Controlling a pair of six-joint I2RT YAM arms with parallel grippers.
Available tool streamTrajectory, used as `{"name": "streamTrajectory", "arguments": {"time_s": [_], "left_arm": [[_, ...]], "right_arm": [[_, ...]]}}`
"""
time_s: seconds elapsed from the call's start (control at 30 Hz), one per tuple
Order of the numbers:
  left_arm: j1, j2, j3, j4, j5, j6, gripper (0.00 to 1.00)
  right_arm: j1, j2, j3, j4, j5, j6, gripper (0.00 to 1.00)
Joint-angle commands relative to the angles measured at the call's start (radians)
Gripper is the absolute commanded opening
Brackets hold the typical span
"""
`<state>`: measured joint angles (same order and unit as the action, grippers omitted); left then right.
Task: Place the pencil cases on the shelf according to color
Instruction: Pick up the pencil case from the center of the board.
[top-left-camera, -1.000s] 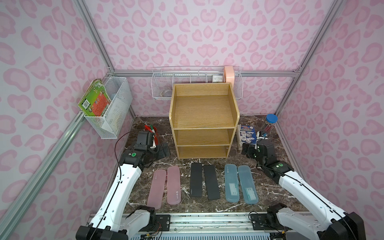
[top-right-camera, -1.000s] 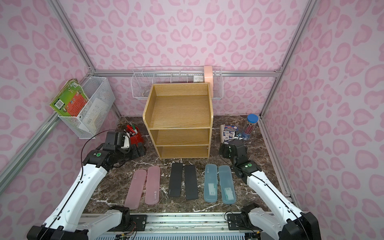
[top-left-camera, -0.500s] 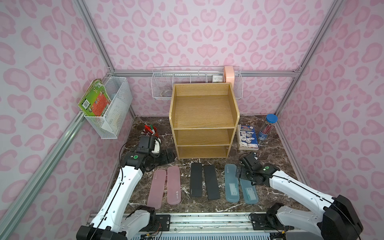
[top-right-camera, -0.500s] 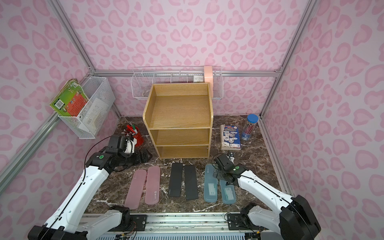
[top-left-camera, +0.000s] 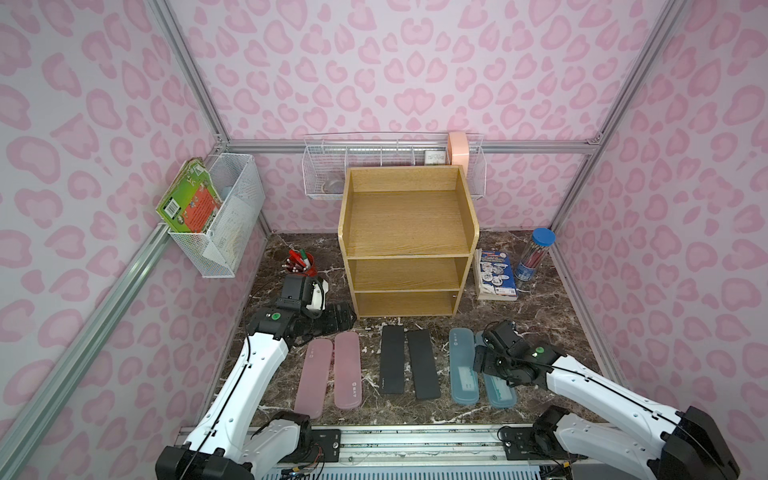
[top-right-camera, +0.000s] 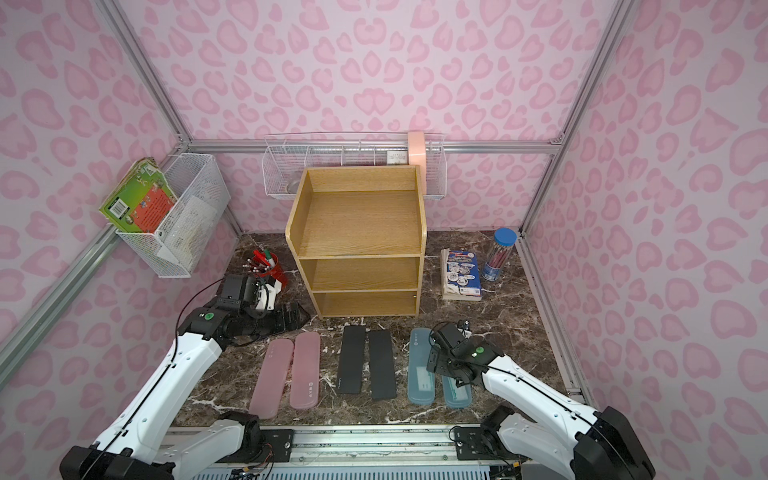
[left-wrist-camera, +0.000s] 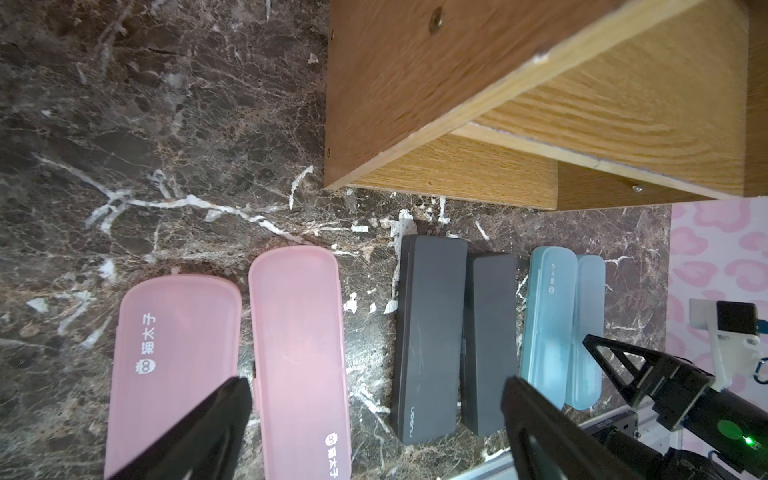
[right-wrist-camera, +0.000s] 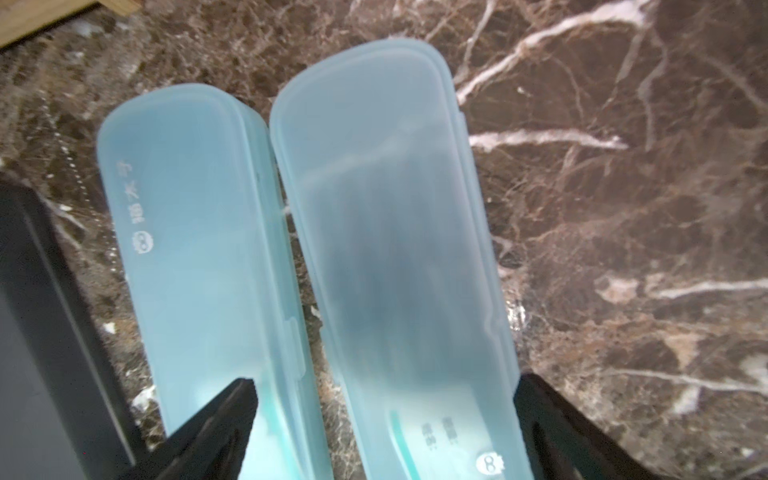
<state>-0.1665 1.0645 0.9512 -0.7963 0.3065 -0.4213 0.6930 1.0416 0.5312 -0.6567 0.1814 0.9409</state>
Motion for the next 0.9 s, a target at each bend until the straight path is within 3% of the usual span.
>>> {"name": "streamTrajectory", "arguments": {"time_s": [0.0,0.2,0.37,0.63,0.87], "left_arm": [[-0.001,0.003,-0.013,0.030,0.022,-0.012,0.99],[-0.007,0.039,-0.008,0.042,0.038,-0.012,0.99],[-0.007,0.061,0.028,0.003,0.017,0.027,0.99],[-0.007,0.081,0.020,0.029,0.032,0.007,0.99],[-0.007,0.078,0.023,0.024,0.036,0.009,0.99]], "right_arm": [[-0.021,0.040,-0.013,0.054,0.007,-0.029,1.00],[-0.089,0.168,0.025,0.095,-0.014,-0.086,1.00],[-0.211,0.239,0.038,0.131,-0.065,-0.185,1.00],[-0.214,0.127,0.095,0.028,-0.018,-0.191,1.00],[-0.162,0.020,0.047,-0.017,-0.007,-0.069,1.00]]}}
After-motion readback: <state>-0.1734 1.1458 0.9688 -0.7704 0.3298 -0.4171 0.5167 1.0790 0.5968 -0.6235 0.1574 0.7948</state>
